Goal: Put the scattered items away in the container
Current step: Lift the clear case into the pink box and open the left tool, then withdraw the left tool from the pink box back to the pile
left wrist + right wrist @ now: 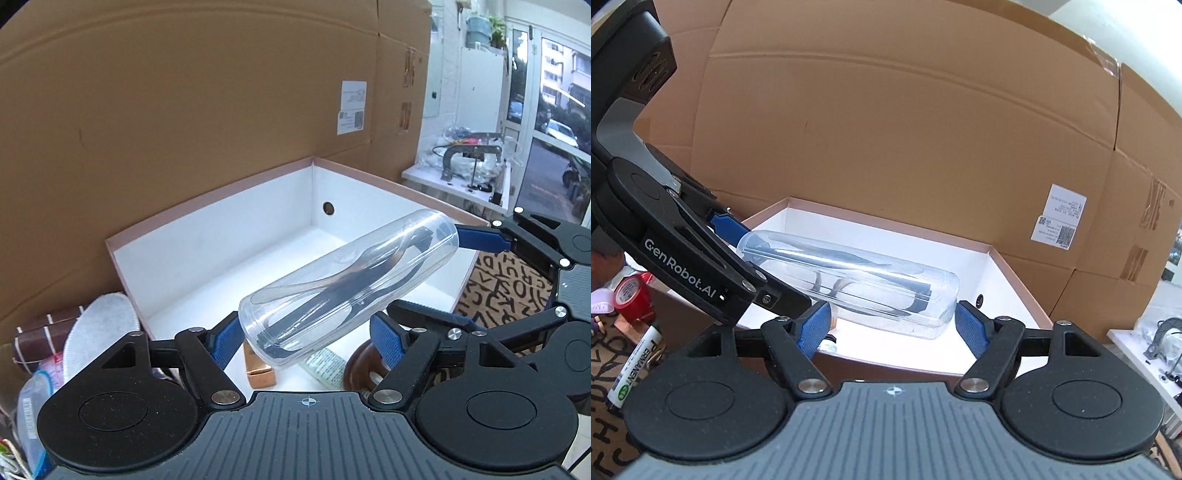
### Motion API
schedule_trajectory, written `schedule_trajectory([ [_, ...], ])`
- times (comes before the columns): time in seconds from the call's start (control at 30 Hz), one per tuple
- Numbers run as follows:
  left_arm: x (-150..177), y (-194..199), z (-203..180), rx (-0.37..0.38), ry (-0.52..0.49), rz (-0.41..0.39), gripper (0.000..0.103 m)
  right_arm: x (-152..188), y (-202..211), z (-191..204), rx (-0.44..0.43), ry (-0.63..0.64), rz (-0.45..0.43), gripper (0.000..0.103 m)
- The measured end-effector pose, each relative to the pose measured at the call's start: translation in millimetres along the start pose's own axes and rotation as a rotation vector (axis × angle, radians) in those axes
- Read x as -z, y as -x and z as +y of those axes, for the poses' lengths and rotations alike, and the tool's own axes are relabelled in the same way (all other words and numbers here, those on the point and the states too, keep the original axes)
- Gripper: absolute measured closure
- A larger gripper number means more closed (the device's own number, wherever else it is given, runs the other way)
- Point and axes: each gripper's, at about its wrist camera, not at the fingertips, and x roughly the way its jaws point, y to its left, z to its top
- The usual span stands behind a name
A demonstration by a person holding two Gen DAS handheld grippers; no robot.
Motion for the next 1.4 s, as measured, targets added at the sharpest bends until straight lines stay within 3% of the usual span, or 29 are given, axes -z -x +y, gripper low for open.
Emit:
schedule_trajectory([
  [0.13, -3, -1, 6, -0.041, 0.058, -0.010, 0.000, 1, 0, 1, 0.038, -0.003, -0.018, 0.012],
  [0.4, 2, 20, 19, -0.048, 0.127, -0.053, 0.000, 4, 13, 5, 0.047, 0.008, -0.036, 0.010],
  [0.6, 13, 43, 14, -0.074, 0.097, -0.073, 0.000, 3, 24, 14, 0.062, -0.008, -0.041, 0.004],
  [0.77, 18, 77, 13, -0.081, 0.096, -0.119, 0.000, -2, 36, 27, 0.078, -0.008, -0.037, 0.003],
  [0.9, 28, 116, 16, -0.095, 0.102, -0.174, 0.000, -8, 56, 41, 0.084, 0.001, -0.083, 0.003],
  [1.07, 59, 167, 21, -0.142, 0.115, -0.231, 0.000, -9, 83, 64, 0.056, 0.015, -0.139, 0.002],
  [1.2, 99, 197, 28, -0.213, 0.149, -0.246, 0.000, -5, 105, 79, -0.015, -0.040, -0.162, 0.002],
  [1.4, 171, 208, 47, -0.320, 0.289, -0.162, 0.000, 19, 110, 103, -0.148, -0.202, -0.083, 0.002],
])
